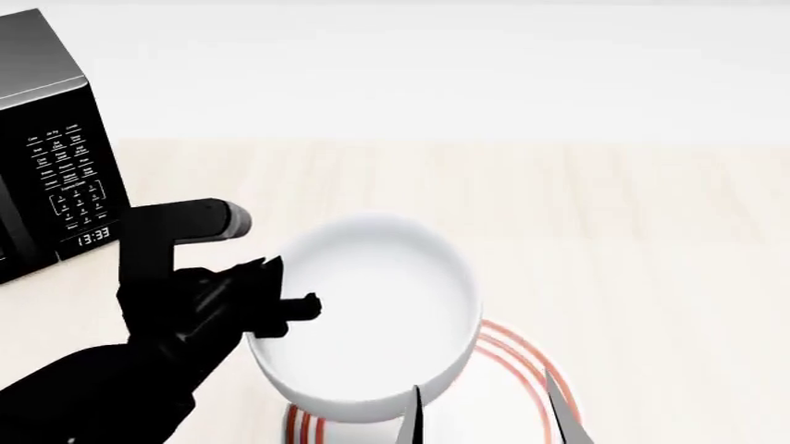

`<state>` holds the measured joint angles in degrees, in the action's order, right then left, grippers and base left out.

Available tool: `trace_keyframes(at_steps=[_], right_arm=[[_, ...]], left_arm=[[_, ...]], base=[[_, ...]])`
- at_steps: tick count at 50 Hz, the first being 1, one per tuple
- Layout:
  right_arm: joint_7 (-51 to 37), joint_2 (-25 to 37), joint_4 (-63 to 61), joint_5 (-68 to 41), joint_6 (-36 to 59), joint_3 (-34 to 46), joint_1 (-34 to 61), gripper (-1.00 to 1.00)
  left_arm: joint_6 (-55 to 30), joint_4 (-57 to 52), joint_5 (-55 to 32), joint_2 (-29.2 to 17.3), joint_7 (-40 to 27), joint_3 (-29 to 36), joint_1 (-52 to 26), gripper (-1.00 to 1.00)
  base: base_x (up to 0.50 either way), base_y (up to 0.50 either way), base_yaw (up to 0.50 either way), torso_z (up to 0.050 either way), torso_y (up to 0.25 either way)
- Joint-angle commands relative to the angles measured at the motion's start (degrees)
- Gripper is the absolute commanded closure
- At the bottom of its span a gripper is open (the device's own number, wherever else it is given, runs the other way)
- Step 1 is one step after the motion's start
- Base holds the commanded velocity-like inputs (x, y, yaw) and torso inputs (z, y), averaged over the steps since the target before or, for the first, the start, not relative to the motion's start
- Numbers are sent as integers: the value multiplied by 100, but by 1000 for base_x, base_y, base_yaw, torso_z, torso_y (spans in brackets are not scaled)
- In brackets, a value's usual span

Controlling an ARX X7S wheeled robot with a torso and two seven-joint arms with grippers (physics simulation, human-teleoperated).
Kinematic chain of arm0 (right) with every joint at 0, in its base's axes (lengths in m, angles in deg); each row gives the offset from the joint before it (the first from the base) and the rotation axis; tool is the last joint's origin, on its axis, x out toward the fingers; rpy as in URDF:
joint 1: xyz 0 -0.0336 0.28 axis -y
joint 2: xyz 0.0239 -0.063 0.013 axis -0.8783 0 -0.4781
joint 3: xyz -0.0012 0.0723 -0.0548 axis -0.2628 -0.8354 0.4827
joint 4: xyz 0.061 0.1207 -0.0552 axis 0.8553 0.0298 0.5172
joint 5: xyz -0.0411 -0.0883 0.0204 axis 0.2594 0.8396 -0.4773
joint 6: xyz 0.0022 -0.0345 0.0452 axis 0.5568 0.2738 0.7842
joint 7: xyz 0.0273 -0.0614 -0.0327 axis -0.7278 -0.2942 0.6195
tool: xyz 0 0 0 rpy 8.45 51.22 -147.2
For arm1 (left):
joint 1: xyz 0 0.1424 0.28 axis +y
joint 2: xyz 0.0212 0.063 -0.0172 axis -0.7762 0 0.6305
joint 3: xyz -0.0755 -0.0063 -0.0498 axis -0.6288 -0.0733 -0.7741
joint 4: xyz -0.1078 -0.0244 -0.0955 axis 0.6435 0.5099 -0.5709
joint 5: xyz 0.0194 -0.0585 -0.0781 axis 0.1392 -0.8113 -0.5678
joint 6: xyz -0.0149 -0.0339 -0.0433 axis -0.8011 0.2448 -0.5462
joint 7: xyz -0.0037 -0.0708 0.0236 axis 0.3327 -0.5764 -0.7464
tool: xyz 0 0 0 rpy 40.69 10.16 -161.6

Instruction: Pick up the white bowl and put it on the plate.

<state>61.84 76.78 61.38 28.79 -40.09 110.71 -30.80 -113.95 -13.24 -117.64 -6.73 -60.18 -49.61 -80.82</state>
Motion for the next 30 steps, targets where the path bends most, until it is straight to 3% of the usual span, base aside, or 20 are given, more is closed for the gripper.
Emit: trace_keyframes(at_steps=[1, 30], right_arm=[[105, -94, 1, 103, -9, -124, -2, -100], [85, -52, 96, -6, -78, -129, 32, -100]], left_arm=[[173, 31, -474, 168, -76, 158, 23, 100], [1119, 904, -881, 126, -183, 896, -114, 100]], base=[[0, 0, 0, 0, 0], [0, 0, 0, 0, 1]])
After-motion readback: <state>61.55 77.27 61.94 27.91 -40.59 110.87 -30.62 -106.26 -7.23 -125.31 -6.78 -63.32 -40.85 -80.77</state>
